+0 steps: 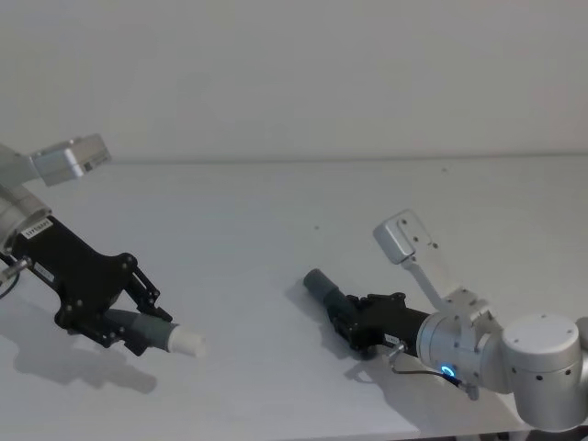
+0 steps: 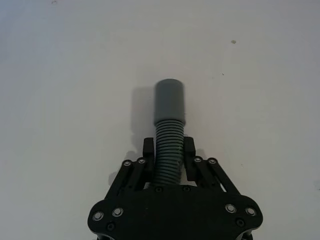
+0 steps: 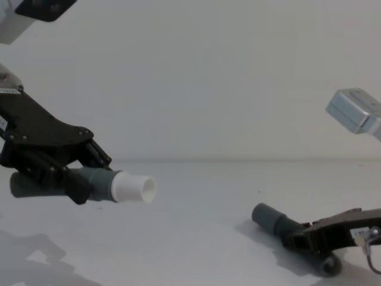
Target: Use both hands to pick up one end of the pipe from the table, align the ends, and insert them.
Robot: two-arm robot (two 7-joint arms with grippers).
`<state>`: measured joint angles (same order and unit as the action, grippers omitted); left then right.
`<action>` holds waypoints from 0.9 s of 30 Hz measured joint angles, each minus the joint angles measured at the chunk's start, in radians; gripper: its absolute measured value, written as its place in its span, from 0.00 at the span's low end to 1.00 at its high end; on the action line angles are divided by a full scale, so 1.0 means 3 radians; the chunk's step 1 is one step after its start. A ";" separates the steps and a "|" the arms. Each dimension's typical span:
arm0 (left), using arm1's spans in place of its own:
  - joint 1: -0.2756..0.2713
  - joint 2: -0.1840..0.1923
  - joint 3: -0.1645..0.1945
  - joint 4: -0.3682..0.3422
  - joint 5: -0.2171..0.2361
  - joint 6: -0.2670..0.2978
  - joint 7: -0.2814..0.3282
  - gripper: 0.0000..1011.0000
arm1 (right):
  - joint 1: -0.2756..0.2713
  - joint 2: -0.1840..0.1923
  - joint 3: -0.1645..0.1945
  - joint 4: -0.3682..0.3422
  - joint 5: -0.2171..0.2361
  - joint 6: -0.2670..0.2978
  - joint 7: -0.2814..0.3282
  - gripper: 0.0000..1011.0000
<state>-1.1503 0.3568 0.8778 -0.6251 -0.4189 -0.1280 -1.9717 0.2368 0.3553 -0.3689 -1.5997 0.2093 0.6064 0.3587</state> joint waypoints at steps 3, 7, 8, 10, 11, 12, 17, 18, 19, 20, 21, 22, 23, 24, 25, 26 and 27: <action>0.0000 0.0000 0.0000 0.0000 0.0000 0.0000 0.0000 0.35 | -0.0004 0.0005 0.0005 0.0000 0.0010 -0.0008 -0.0003 0.27; 0.0000 0.0000 0.0000 0.0000 0.0000 0.0000 0.0000 0.35 | -0.0011 0.0017 0.0007 0.0000 0.0013 -0.0038 -0.0006 0.23; 0.0000 0.0000 0.0000 0.0000 0.0000 0.0000 0.0000 0.35 | -0.0016 0.0024 0.0007 0.0000 0.0013 -0.0059 -0.0007 0.23; 0.0000 0.0000 0.0000 0.0000 0.0000 0.0000 0.0000 0.35 | -0.0019 0.0031 0.0007 0.0000 0.0013 -0.0087 -0.0007 0.22; 0.0000 0.0000 0.0000 0.0000 0.0000 0.0000 0.0000 0.35 | -0.0021 0.0036 0.0007 0.0001 0.0012 -0.0095 -0.0007 0.22; 0.0000 0.0000 0.0000 0.0000 0.0000 0.0000 0.0000 0.35 | -0.0023 0.0046 0.0006 0.0003 0.0010 -0.0130 -0.0006 0.22; 0.0000 0.0000 0.0000 0.0000 0.0000 0.0000 0.0000 0.35 | -0.0025 0.0088 -0.0006 0.0011 -0.0012 -0.0274 0.0018 0.22; 0.0000 0.0000 0.0000 0.0000 0.0000 0.0000 0.0000 0.35 | -0.0021 0.0104 -0.0012 0.0015 -0.0020 -0.0329 0.0032 0.22; 0.0000 0.0000 0.0000 0.0000 0.0000 0.0000 0.0000 0.35 | -0.0019 0.0113 -0.0015 0.0017 -0.0026 -0.0366 0.0044 0.22; 0.0000 0.0000 0.0000 0.0000 0.0000 0.0000 0.0000 0.35 | -0.0017 0.0122 -0.0018 0.0018 -0.0029 -0.0386 0.0049 0.22; 0.0000 0.0000 0.0000 0.0000 0.0000 0.0000 0.0000 0.35 | -0.0009 0.0145 -0.0025 0.0021 -0.0040 -0.0463 0.0073 0.22; 0.0000 0.0000 0.0000 0.0000 0.0000 0.0000 0.0000 0.35 | -0.0006 0.0155 -0.0028 0.0022 -0.0044 -0.0493 0.0082 0.22; 0.0000 0.0000 0.0000 0.0000 0.0000 0.0000 0.0000 0.35 | 0.0003 0.0177 -0.0034 0.0025 -0.0054 -0.0563 0.0107 0.22; 0.0000 0.0000 0.0000 0.0000 0.0000 0.0000 0.0000 0.35 | 0.0008 0.0193 -0.0039 0.0027 -0.0058 -0.0608 0.0125 0.22; 0.0000 0.0000 0.0000 0.0000 0.0000 0.0000 0.0000 0.35 | 0.0013 0.0204 -0.0043 0.0029 -0.0062 -0.0642 0.0139 0.22; 0.0000 0.0000 0.0000 0.0000 0.0000 0.0000 0.0000 0.35 | 0.0019 0.0217 -0.0046 0.0030 -0.0068 -0.0679 0.0154 0.22; 0.0000 0.0000 0.0000 0.0000 0.0000 0.0000 0.0000 0.35 | 0.0030 0.0242 -0.0053 0.0032 -0.0074 -0.0753 0.0184 0.22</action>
<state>-1.1503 0.3568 0.8779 -0.6251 -0.4190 -0.1280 -1.9717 0.2457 0.4279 -0.3849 -1.5902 0.1869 0.3804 0.4139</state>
